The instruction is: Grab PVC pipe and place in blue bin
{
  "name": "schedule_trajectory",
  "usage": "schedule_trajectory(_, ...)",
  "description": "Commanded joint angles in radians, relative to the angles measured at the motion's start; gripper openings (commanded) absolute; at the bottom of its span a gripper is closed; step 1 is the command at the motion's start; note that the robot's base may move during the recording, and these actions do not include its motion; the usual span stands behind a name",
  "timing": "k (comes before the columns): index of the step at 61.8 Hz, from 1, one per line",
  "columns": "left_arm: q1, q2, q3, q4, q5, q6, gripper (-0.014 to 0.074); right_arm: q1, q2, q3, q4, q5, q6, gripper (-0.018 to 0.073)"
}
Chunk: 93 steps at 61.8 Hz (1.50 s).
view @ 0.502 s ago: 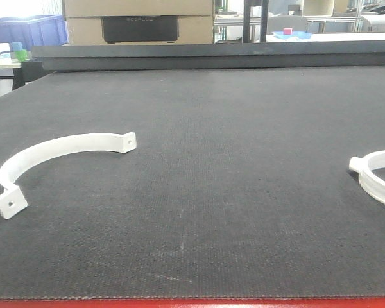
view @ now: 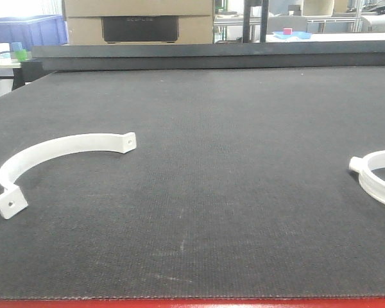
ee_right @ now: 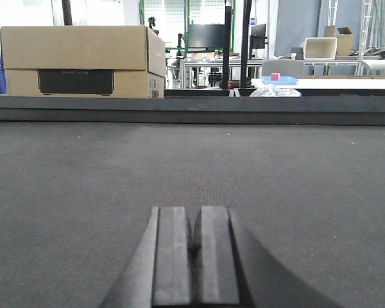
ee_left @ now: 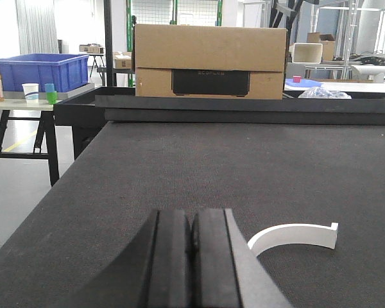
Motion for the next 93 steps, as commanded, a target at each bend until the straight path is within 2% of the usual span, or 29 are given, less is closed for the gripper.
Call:
schedule_trajectory(1,-0.005,-0.004,-0.002,-0.003,-0.017,-0.001,-0.0111,0.0,-0.003,0.0,0.004,-0.017,0.002,-0.0168)
schedule_trajectory(31,-0.005,-0.004,-0.002,-0.003,-0.04,-0.001,-0.0111,0.0,-0.003,0.0,0.004,-0.019,0.002,-0.0168)
schedule_trajectory(38,-0.005,-0.004,-0.002,-0.003,-0.05,-0.001,-0.0111,0.0,-0.003,0.0,0.004,-0.089,0.002,-0.0168)
schedule_trajectory(43,-0.005,-0.004,-0.018,-0.003,-0.043,-0.001,-0.0111,0.0,-0.003,-0.002,0.052,-0.107,0.002,-0.0168)
schedule_trajectory(49,-0.005,-0.004,-0.15,-0.003,0.043,-0.001,-0.0111,0.0,-0.003,-0.111,0.137,0.048,0.002,-0.0168)
schedule_trajectory(53,-0.005,-0.004,-0.265,-0.003,0.165,-0.001,-0.0111,0.0,-0.003,-0.206,0.137,0.164,0.002,-0.0168)
schedule_trajectory(60,-0.005,0.021,-0.438,-0.003,0.371,-0.001,-0.0111,0.0,0.011,-0.342,0.116,0.255,0.002,-0.0168)
schedule_trajectory(67,-0.005,0.135,-0.629,-0.005,0.553,-0.001,-0.0111,0.0,0.084,-0.474,0.116,0.384,0.002,-0.0168)
schedule_trajectory(77,-0.005,0.356,-0.807,-0.012,0.619,-0.001,-0.0111,0.0,0.268,-0.626,0.116,0.57,0.002,-0.0168)
schedule_trajectory(93,-0.005,0.749,-1.004,-0.062,0.701,-0.001,-0.0111,0.0,0.613,-0.753,0.116,0.624,0.002,-0.0168)
